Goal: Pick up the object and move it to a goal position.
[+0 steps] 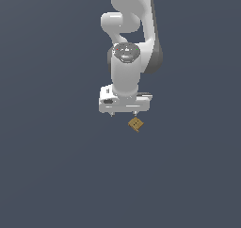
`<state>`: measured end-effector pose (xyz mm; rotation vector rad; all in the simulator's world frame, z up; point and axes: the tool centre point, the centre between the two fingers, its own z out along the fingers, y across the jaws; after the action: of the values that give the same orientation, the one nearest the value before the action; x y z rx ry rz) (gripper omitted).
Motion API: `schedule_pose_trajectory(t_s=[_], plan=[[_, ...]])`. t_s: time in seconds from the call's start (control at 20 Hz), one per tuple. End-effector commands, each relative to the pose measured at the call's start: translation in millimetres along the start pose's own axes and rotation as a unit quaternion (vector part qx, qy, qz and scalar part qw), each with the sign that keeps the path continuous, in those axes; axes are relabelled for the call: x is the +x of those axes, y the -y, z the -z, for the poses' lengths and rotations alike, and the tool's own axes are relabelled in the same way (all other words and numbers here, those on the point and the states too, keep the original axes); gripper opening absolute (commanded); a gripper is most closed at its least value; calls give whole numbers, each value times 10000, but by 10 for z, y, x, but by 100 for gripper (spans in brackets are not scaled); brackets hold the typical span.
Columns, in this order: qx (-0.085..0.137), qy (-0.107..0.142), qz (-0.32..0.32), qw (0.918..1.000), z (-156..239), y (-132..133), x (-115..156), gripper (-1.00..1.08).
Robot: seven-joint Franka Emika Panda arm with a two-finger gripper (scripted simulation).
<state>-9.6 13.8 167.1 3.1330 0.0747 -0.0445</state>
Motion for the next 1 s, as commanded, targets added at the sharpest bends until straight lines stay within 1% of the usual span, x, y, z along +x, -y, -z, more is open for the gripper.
schedule_pose_trajectory(t_s=[0.0,0.15,0.4,0.7,0.95], plan=[[0,0,0,10000,0,0,0,100],[13,41,-15,10000,-24,-34,-15,100],[64,192,-69,9998,-110,-155,-72,100],[62,188,-50,9998,-114,-149,-72,100],[47,173,173,9997,-178,-102,-77,100]])
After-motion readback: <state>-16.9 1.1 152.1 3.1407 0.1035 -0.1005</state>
